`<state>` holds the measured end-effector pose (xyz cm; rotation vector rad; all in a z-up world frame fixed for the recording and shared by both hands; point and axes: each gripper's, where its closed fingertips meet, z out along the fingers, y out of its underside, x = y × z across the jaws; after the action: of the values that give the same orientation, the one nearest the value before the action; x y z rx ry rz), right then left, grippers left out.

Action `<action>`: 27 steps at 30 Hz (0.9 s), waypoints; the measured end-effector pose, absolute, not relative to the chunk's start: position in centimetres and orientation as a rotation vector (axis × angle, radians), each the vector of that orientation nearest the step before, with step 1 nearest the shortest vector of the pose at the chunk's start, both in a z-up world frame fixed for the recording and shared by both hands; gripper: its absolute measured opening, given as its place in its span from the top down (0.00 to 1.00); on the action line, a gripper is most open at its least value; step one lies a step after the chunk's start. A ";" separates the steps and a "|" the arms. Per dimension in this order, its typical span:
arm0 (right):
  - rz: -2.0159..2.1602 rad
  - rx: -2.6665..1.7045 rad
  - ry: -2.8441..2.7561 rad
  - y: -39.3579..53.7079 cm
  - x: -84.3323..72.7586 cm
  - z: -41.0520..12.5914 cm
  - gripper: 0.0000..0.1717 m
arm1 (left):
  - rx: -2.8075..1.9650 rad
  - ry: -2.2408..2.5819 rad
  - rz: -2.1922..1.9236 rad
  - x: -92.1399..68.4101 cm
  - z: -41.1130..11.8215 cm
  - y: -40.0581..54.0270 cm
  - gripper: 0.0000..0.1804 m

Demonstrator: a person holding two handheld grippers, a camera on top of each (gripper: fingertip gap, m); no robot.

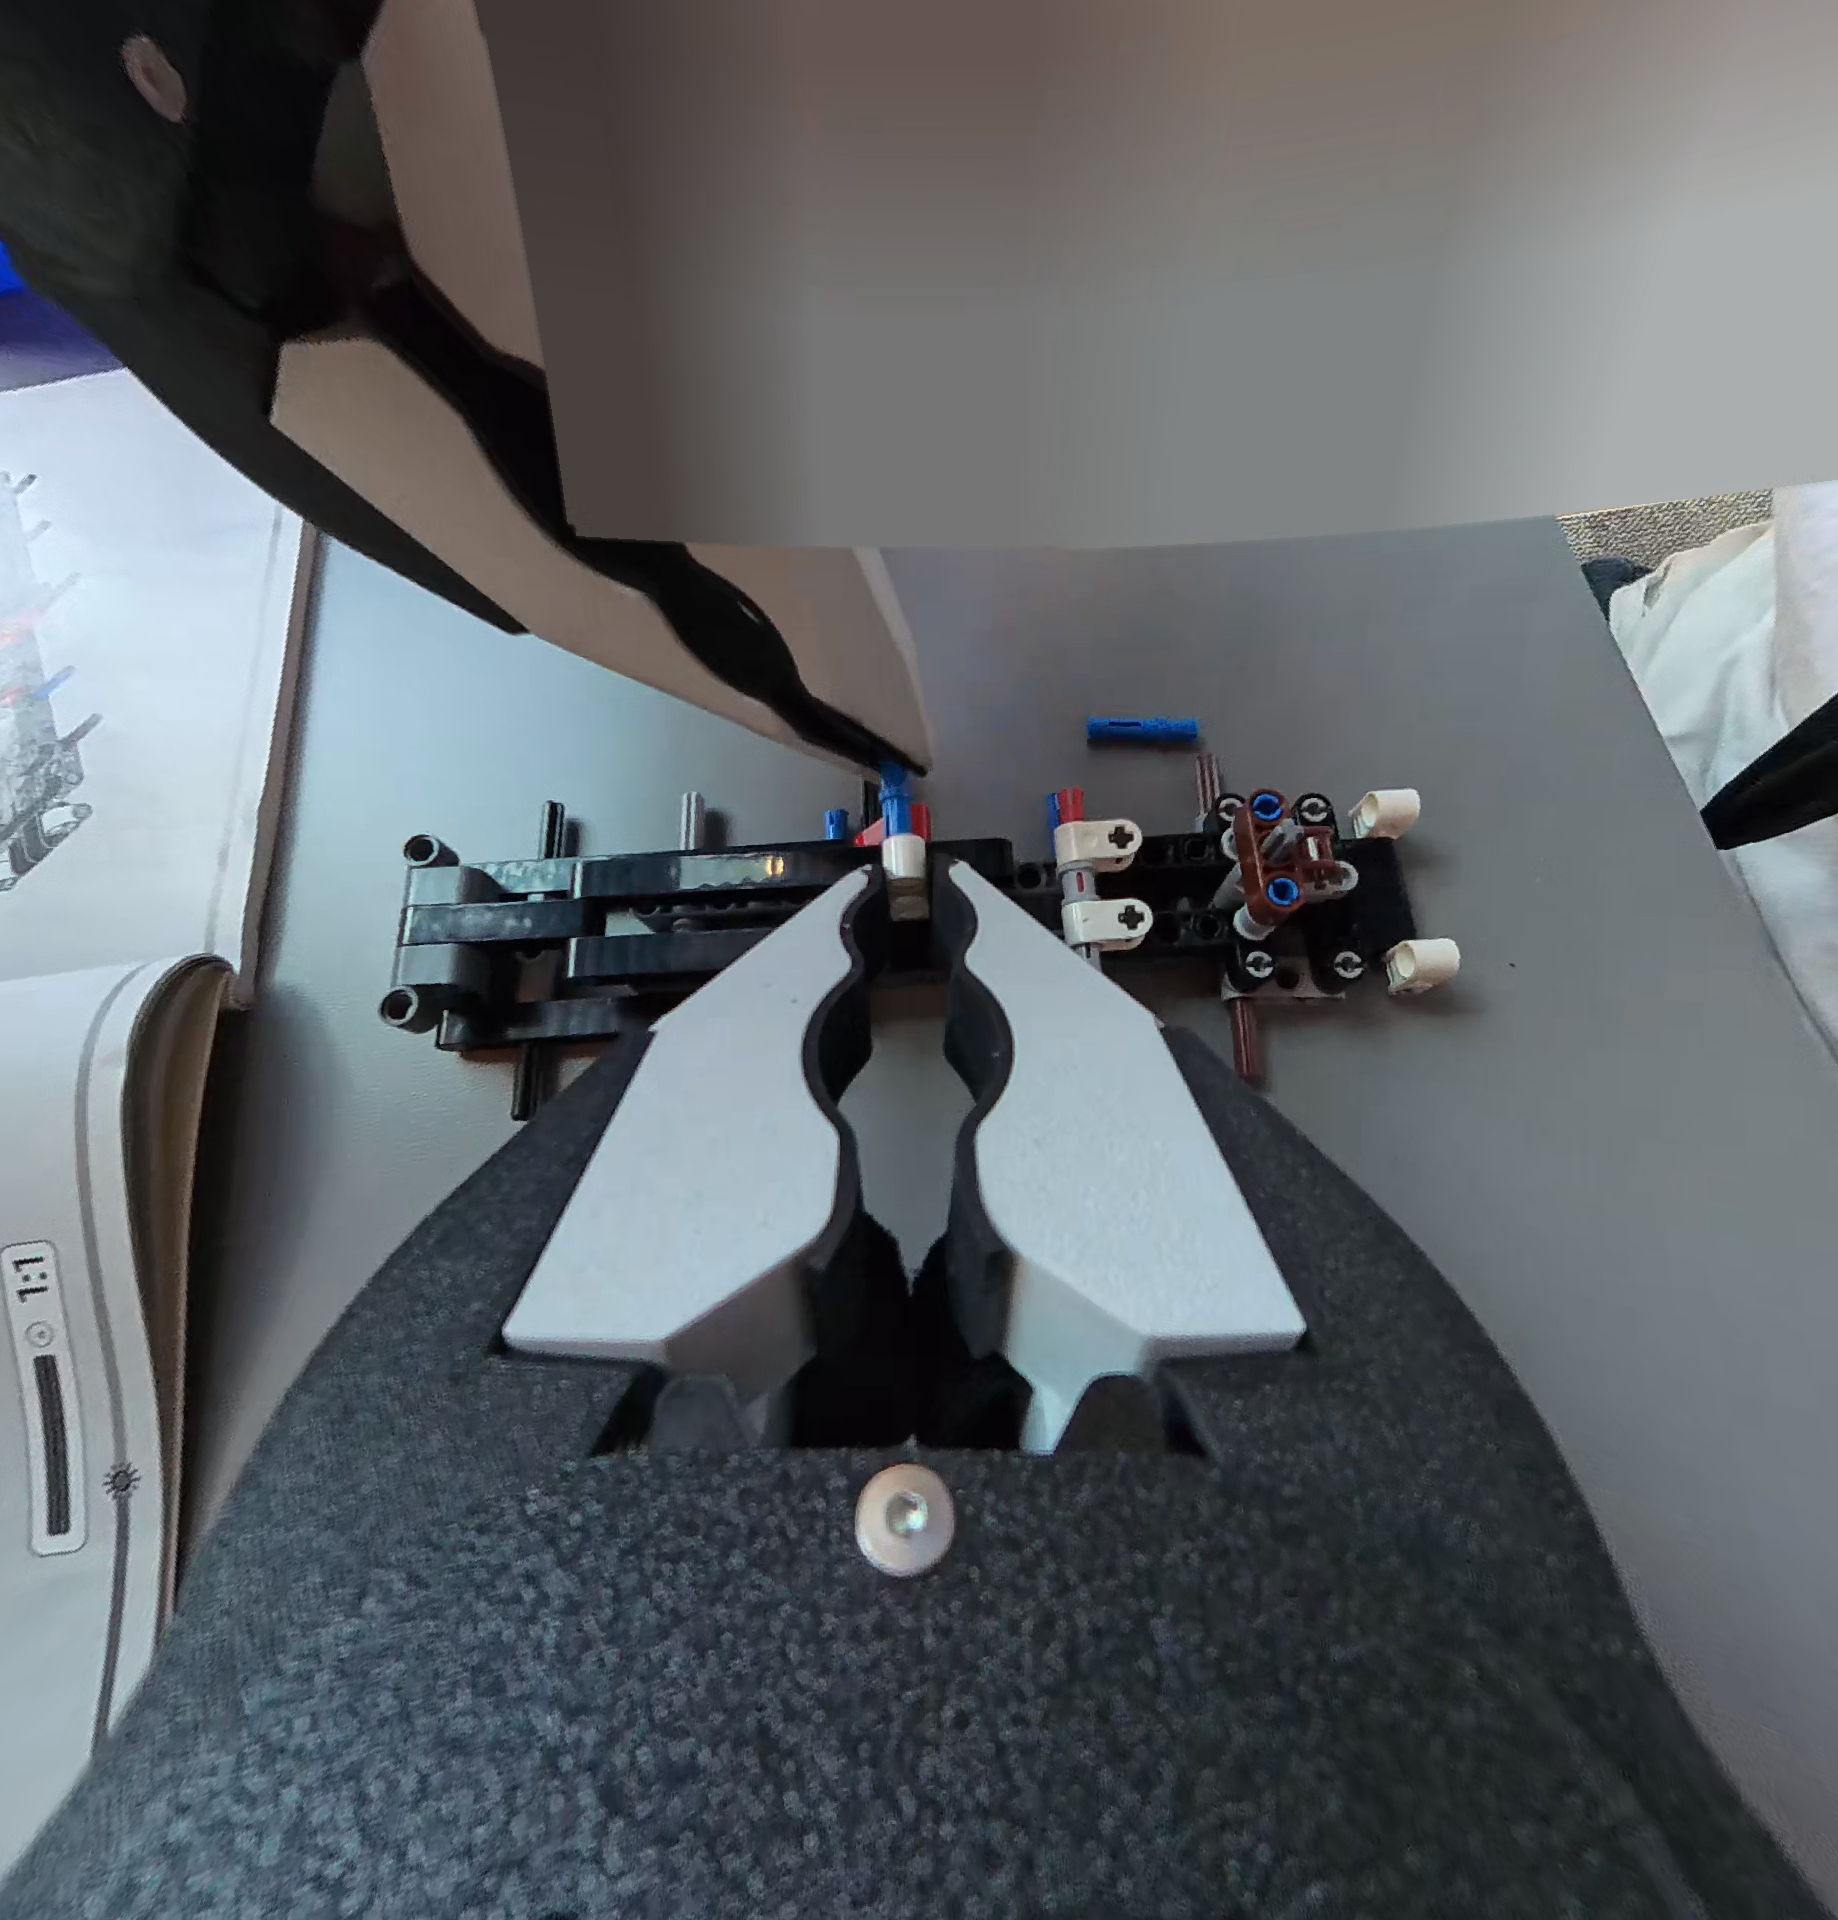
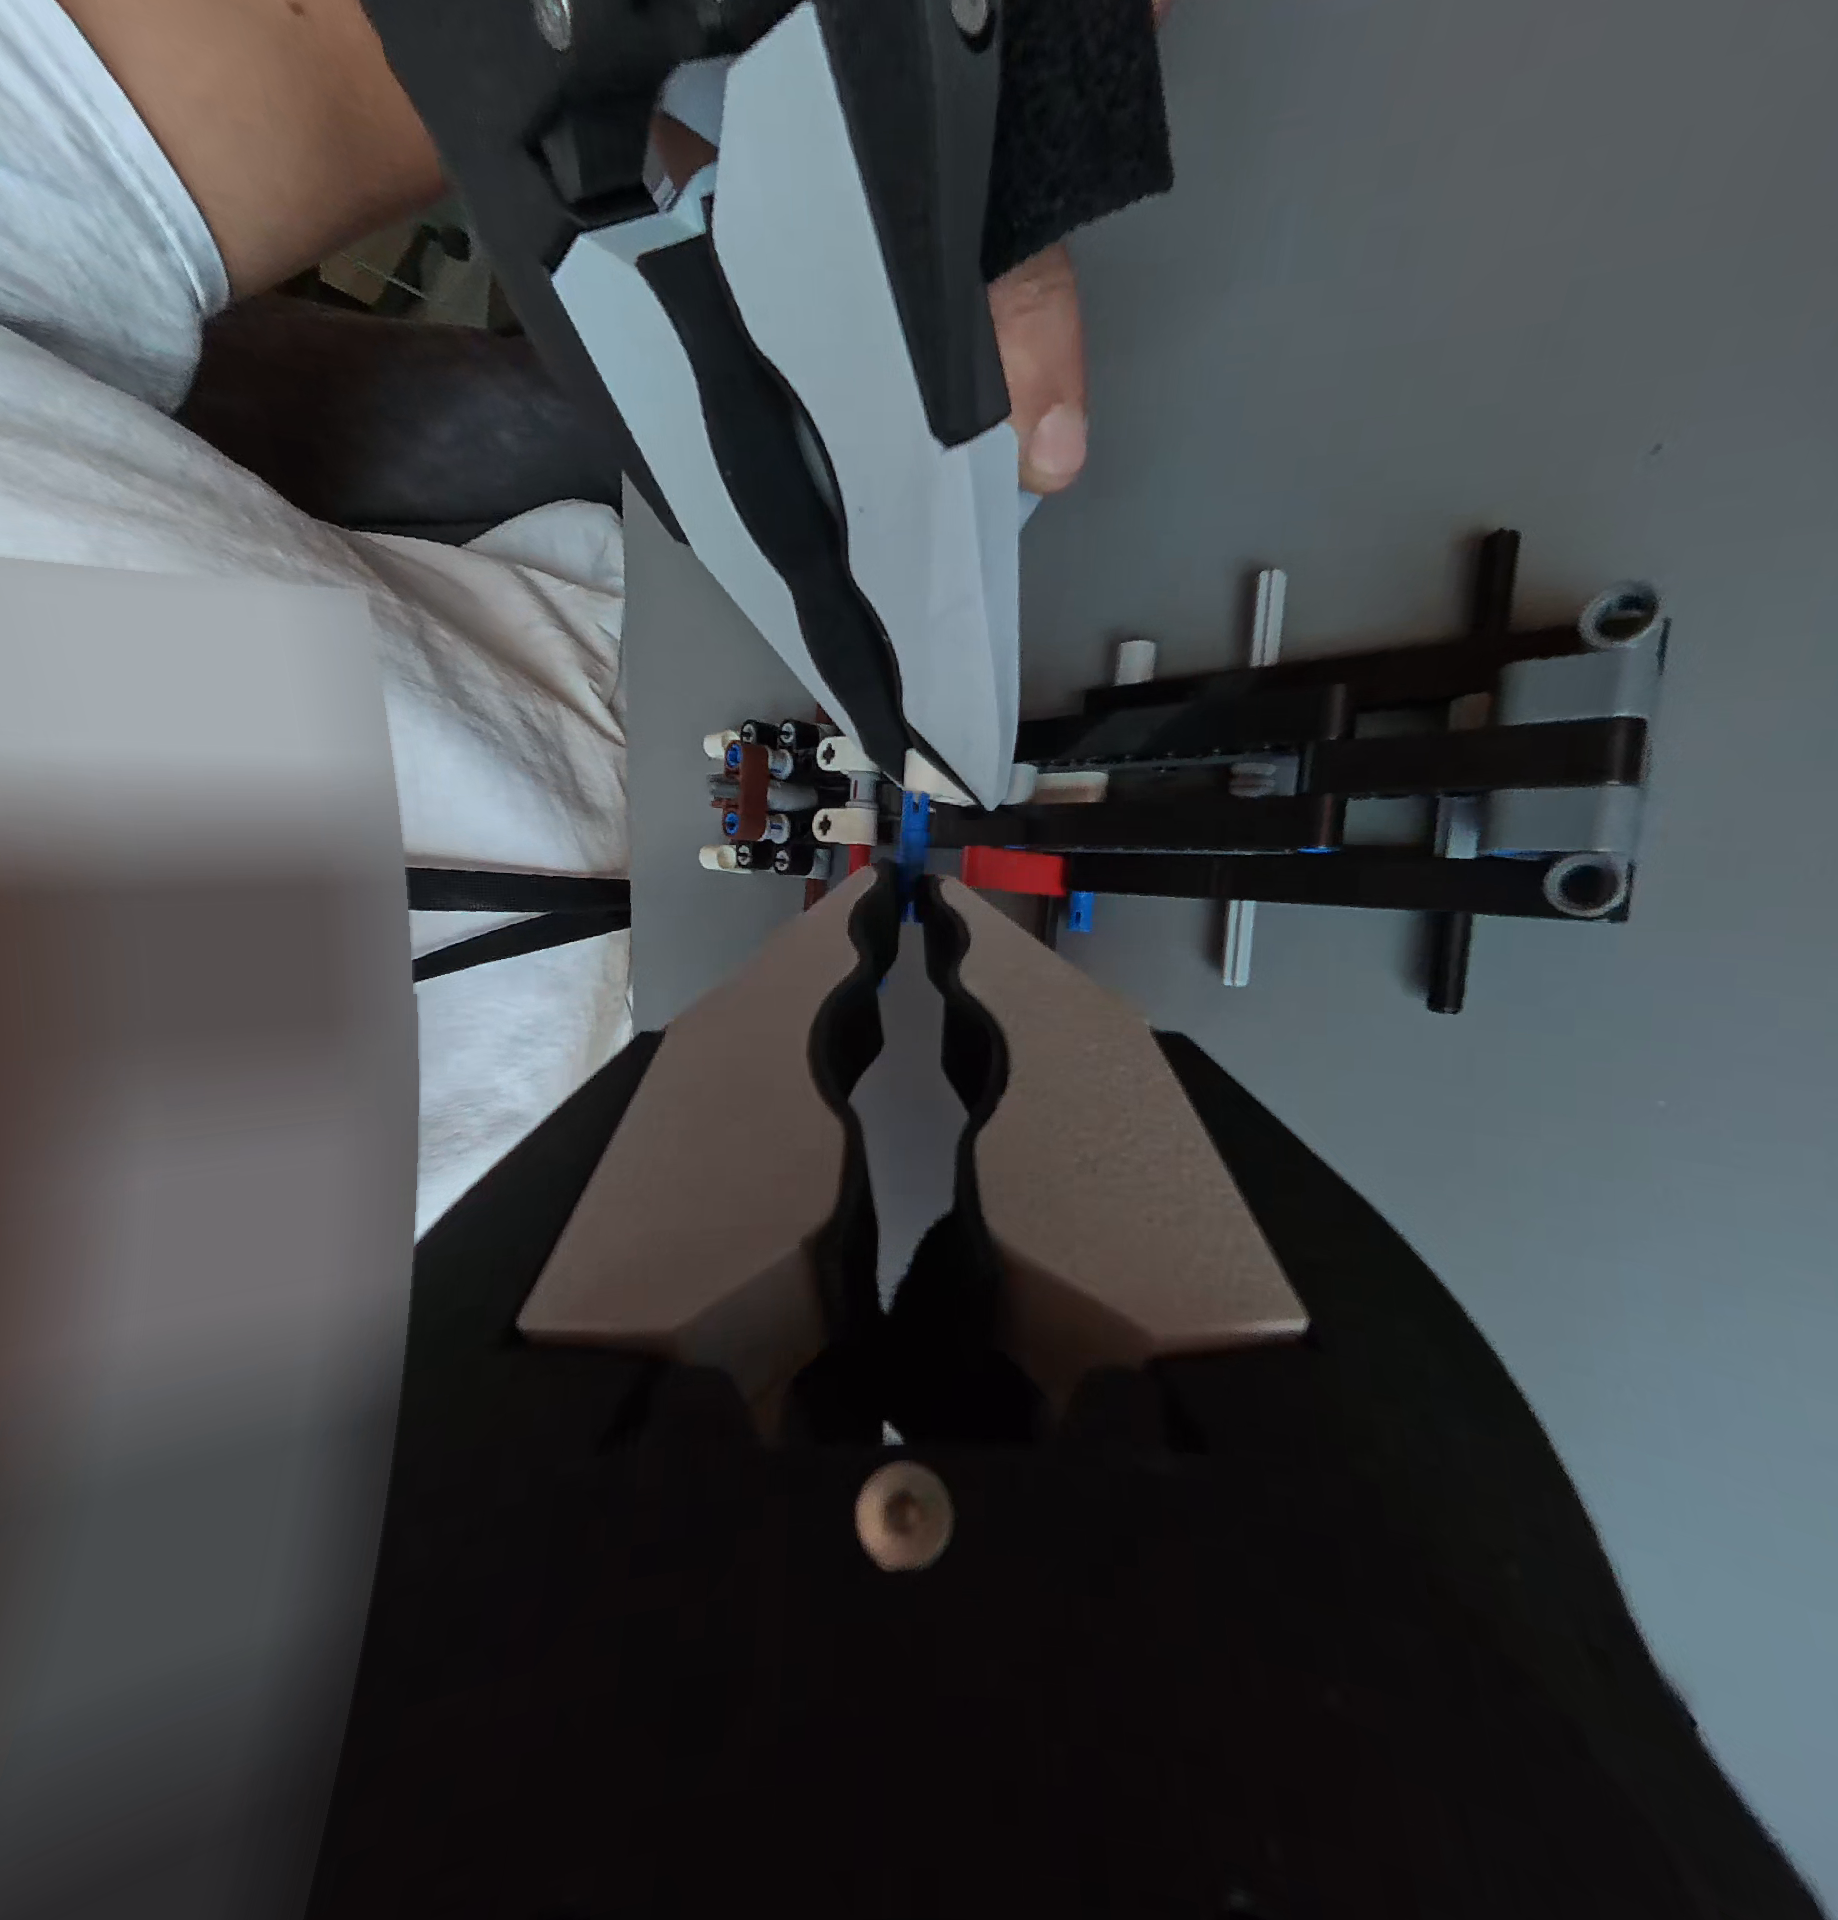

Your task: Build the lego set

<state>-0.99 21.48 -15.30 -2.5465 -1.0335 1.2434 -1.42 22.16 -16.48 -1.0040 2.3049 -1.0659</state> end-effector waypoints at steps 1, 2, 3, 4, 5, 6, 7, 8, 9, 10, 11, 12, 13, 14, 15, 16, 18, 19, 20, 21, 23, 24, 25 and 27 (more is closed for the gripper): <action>1.225 -2.555 -1.038 21.5 -1.0 -15.5 0.99 | -1.004 2.305 -1.065 -1.4 -16.5 22.2 0.97; 1.212 -2.558 -1.041 21.5 -1.0 -15.6 0.99 | -1.003 2.305 -1.065 -1.4 -16.5 22.1 0.97; 1.213 -2.554 -1.043 21.5 -1.1 -15.5 0.99 | -1.004 2.305 -1.067 -1.4 -16.5 22.1 0.97; 1.205 -2.558 -1.046 21.5 -1.1 -15.6 0.99 | -1.004 2.304 -1.069 -1.4 -16.5 22.1 0.97; 1.204 -2.559 -1.046 21.5 -1.1 -15.6 0.99 | -1.005 2.304 -1.070 -1.4 -16.5 22.1 0.97; 1.201 -2.556 -1.048 21.5 -1.1 -15.6 0.99 | -1.005 2.304 -1.069 -1.4 -16.5 22.1 0.97; 1.198 -2.551 -1.047 21.5 -1.1 -15.5 0.99 | -1.005 2.304 -1.069 -1.4 -16.5 22.1 0.97; 1.198 -2.552 -1.046 21.5 -1.1 -15.6 0.99 | -1.005 2.304 -1.068 -1.4 -16.5 22.1 0.97; 1.199 -2.554 -1.047 21.5 -1.1 -15.6 0.99 | -1.004 2.305 -1.066 -1.4 -16.5 22.1 0.97; 1.199 -2.555 -1.048 21.4 -1.1 -15.6 0.99 | -1.005 2.305 -1.066 -1.4 -16.5 22.1 0.97; 1.200 -2.557 -1.048 21.4 -1.1 -15.6 0.99 | -1.007 2.305 -1.066 -1.4 -16.5 22.1 0.97; 1.197 -2.555 -1.047 21.5 -1.1 -15.6 0.99 | -1.009 2.305 -1.068 -1.4 -16.5 22.1 0.97; 1.189 -2.551 -1.049 21.5 -1.1 -15.6 0.99 | -1.013 2.303 -1.072 -1.4 -16.5 22.1 0.97; 1.172 -2.544 -1.058 21.5 -1.1 -15.6 0.99 | -1.019 2.303 -1.076 -1.4 -16.5 22.1 0.97; 1.152 -2.535 -1.068 21.5 -1.1 -15.7 0.99 | -1.025 2.303 -1.079 -1.4 -16.5 22.1 0.97; 1.127 -2.528 -1.081 21.5 -1.1 -15.8 0.99 | -1.030 2.303 -1.082 -1.4 -16.5 22.1 0.97; 1.091 -2.523 -1.097 21.5 -1.2 -15.9 0.99 | -1.033 2.302 -1.078 -1.4 -16.5 22.1 0.97; 1.088 -2.524 -1.099 21.5 -1.2 -15.9 0.99 | -1.034 2.302 -1.076 -1.4 -16.5 22.1 0.97; 1.097 -2.528 -1.096 21.5 -1.2 -16.0 0.99 | -1.033 2.301 -1.072 -1.4 -16.5 22.1 0.97; 1.116 -2.537 -1.084 21.5 -1.2 -15.9 0.99 | -1.029 2.301 -1.066 -1.4 -16.5 22.1 0.97; 1.167 -2.559 -1.048 21.4 -1.2 -15.8 0.99 | -1.021 2.301 -1.049 -1.3 -16.5 22.1 0.97; 1.188 -2.568 -1.032 21.4 -1.2 -15.7 0.99 | -1.016 2.302 -1.042 -1.3 -16.5 22.1 0.97; 1.203 -2.577 -1.017 21.4 -1.2 -15.7 0.99 | -1.009 2.303 -1.034 -1.3 -16.5 22.1 0.97; 1.234 -2.597 -0.983 21.3 -1.2 -15.7 0.99 | -0.998 2.305 -1.018 -1.4 -16.5 22.1 0.97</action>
<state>-1.21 21.34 -15.65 -2.5973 -0.9829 1.2344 -1.35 22.09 -16.51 -0.9979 2.3054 -1.0182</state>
